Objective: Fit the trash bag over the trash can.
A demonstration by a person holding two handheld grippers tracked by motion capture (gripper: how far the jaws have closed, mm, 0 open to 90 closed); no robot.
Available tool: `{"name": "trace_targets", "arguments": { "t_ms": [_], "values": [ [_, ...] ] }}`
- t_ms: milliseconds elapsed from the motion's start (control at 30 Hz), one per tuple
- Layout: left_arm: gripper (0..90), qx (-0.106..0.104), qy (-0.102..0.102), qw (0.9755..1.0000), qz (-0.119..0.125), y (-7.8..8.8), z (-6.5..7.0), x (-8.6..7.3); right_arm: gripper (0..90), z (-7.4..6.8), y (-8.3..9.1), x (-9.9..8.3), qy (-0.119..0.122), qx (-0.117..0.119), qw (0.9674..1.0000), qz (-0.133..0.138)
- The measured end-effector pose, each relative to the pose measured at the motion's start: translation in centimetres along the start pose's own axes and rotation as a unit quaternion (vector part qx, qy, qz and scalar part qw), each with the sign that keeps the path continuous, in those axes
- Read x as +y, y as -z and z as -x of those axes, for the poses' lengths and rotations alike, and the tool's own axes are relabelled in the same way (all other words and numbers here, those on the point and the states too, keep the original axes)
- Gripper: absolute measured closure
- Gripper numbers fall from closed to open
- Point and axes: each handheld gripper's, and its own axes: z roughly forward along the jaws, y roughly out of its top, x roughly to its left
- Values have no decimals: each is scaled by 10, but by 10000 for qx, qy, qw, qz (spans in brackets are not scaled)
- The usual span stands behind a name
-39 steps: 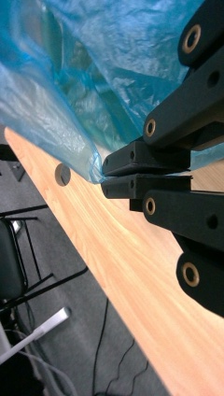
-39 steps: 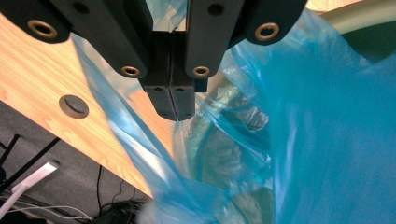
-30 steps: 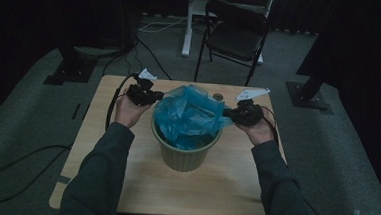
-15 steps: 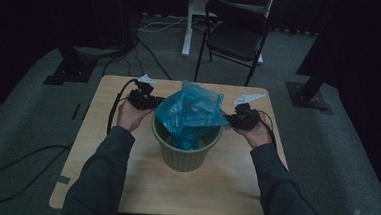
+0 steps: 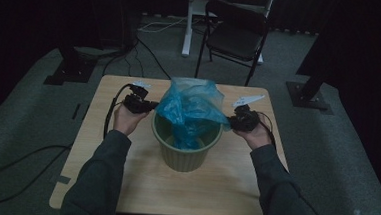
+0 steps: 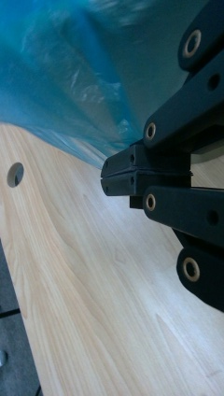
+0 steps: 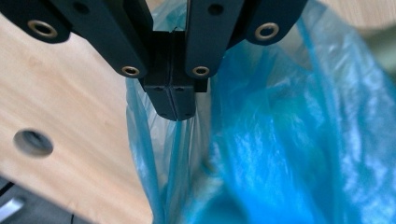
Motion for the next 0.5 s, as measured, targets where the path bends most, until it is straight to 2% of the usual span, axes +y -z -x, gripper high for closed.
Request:
{"name": "trace_targets", "arguments": {
  "t_ms": [67, 133, 267, 400, 500],
  "values": [
    [896, 0, 68, 10000, 32, 3, -2, -2, 900, 0, -1, -3, -14, -3, 10000, -95],
    [875, -64, 155, 9998, 143, 9, -5, -4, 900, 1, 1, -5, -43, 3, 10000, -69],
    [816, -84, 175, 9994, 295, 20, -6, -7, 892, 2, 8, -5, -55, -22, 10000, 73],
    [765, -77, 190, 9986, 494, 35, -7, -9, 821, 3, 19, -5, -92, -94, 9996, 261],
    [750, -91, 188, 9981, 582, 40, -7, -10, 805, 4, 23, -5, -92, -122, 9993, 337]
  ]
}}
